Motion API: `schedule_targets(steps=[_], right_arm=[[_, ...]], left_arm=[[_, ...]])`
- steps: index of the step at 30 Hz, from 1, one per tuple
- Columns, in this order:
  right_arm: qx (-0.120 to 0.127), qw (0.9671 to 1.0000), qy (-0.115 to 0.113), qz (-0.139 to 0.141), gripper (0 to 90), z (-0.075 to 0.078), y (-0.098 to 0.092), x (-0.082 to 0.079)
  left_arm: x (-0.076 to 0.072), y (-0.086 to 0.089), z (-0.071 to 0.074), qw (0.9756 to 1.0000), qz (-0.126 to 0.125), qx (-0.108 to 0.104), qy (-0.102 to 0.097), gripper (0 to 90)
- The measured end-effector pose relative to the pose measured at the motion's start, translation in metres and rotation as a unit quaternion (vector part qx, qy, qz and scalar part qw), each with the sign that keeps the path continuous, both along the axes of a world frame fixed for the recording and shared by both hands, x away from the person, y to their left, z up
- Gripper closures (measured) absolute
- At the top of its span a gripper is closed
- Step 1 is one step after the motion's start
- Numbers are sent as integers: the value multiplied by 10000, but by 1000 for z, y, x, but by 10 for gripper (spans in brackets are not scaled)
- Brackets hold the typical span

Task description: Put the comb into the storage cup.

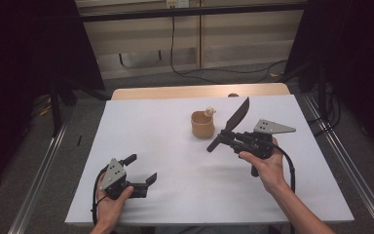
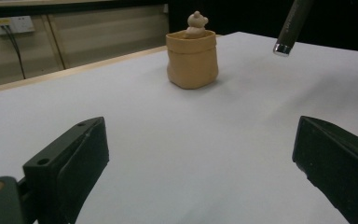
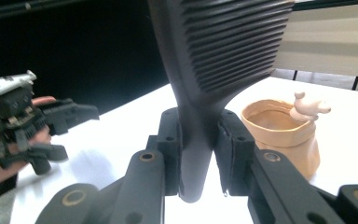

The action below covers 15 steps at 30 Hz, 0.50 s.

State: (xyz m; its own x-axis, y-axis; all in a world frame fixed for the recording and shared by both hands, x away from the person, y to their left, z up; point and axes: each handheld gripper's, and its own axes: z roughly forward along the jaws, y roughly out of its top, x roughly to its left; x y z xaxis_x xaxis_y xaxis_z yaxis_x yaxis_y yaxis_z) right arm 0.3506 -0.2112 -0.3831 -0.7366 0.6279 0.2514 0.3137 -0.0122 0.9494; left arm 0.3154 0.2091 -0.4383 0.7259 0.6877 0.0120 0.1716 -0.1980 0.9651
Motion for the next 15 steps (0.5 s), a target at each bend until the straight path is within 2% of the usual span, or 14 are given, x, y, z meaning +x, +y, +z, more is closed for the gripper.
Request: schedule_targets(steps=[1,6,12,15], right_arm=[[-47,10000,-9,-7,729,0,0,1],[-96,9999,-54,-83,729,0,0,6],[-236,9995,-147,-145,729,5,1,14],[-181,9995,-160,-182,729,7,0,18]], left_arm=[[1,1,1,10000,61,5,-71,36],[0,5,4,9990,272,-320,-163,37],[0,6,4,9990,260,-322,-184,37],[-1,4,5,9993,187,-266,-183,37]])
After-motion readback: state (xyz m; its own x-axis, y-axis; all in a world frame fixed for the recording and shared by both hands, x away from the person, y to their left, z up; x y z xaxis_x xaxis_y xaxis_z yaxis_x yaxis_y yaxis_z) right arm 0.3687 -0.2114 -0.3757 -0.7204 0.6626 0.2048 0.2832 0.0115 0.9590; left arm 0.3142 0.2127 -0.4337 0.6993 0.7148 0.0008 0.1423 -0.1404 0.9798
